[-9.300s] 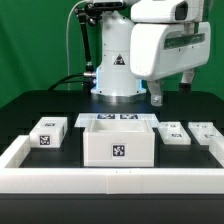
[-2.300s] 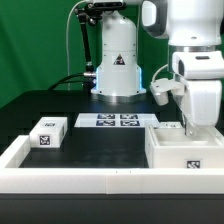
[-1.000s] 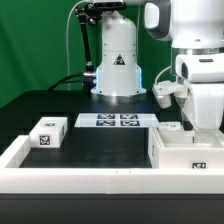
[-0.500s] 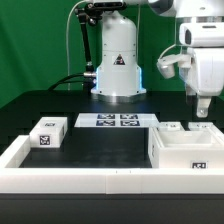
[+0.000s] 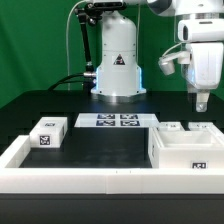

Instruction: Assemble cabinet

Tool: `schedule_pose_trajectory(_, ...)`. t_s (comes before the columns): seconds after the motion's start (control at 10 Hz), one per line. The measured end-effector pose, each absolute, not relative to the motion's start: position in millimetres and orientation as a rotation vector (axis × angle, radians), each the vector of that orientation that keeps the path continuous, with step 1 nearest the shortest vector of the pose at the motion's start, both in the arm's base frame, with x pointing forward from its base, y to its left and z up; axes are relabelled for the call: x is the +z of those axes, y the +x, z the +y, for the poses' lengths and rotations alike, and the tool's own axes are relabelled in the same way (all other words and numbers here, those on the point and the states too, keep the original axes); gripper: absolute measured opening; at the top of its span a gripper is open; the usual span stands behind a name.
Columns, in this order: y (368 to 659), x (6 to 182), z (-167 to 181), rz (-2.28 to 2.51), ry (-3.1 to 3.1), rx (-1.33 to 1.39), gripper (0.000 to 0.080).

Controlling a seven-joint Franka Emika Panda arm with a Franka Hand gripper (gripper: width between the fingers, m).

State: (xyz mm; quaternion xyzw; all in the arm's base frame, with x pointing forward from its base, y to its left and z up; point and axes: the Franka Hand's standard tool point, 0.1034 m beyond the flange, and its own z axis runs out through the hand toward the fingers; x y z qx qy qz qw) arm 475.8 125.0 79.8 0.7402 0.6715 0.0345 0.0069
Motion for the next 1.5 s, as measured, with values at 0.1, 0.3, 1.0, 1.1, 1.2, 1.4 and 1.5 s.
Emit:
schedule_pose_trajectory(0.1,466.9,74.4,135.6,2.074,2.342,0.139,0.0797)
schedule_pose_trajectory(0.3,443.3,63.3,154.7,2.107,2.341,0.129,0.0797)
schedule_pose_trajectory(1.0,420.8,26.3,164.7,2.120,2.393,0.093,0.0797)
schedule_pose_trajectory(1.1,419.1,23.1,164.6,2.122,2.398,0.085,0.0797)
schedule_pose_trajectory(1.2,418.3,21.8,164.5,2.123,2.399,0.082,0.0797)
schedule_pose_trajectory(1.4,413.6,14.3,163.3,2.126,2.411,0.063,0.0698)
schedule_pose_trajectory(1.5,412.8,13.2,162.9,2.126,2.413,0.059,0.0516)
